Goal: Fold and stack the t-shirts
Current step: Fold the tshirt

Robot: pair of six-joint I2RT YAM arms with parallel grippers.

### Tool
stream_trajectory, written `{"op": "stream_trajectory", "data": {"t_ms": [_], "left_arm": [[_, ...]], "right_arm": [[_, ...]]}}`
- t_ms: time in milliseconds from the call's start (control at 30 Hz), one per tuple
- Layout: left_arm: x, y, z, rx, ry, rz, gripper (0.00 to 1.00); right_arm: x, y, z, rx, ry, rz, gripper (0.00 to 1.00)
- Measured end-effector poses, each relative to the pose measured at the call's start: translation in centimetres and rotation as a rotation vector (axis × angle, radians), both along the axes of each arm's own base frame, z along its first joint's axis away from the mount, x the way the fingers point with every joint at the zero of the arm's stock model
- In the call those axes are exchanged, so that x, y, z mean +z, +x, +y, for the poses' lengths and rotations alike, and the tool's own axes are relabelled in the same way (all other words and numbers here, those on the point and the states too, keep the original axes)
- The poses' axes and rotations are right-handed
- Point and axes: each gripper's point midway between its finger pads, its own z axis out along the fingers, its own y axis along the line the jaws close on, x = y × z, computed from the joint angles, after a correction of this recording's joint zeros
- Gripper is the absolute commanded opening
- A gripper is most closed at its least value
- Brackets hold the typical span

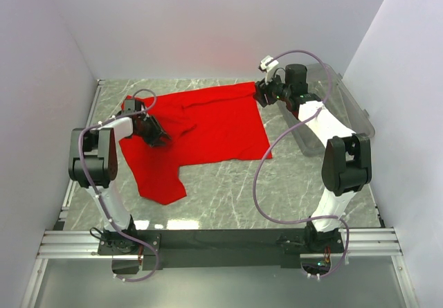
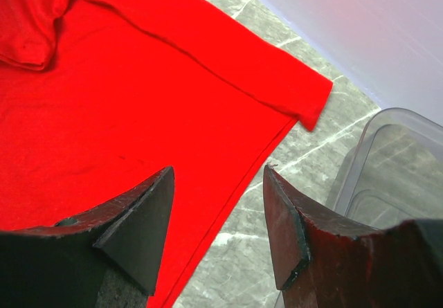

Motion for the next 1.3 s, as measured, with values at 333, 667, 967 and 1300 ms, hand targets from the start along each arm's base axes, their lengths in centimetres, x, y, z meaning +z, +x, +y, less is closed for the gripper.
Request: {"op": "stream_trajectory", "data": {"t_ms": [333,667,967,1300], "left_arm": [[-0.2,0.0,-0.6,-0.015,0.012,0.006,0.34],[-0.7,-0.3,-0.4,-0.039,0.062,0.035,0.10],[-0.5,-0.4,0.5,-0.058,0.125,0.048,0.01],[-0.3,-0.8,1.0,-0.077,0.154,0.059,0.01]], "right_arm": [[0.0,0.0,0.0,0.000,0.000,0.000,0.61],[0.0,0.0,0.0,0.000,0.000,0.000,0.61],[0.0,0.0,0.0,0.000,0.000,0.000,0.61],[0.0,0.0,0.0,0.000,0.000,0.000,0.61]]}}
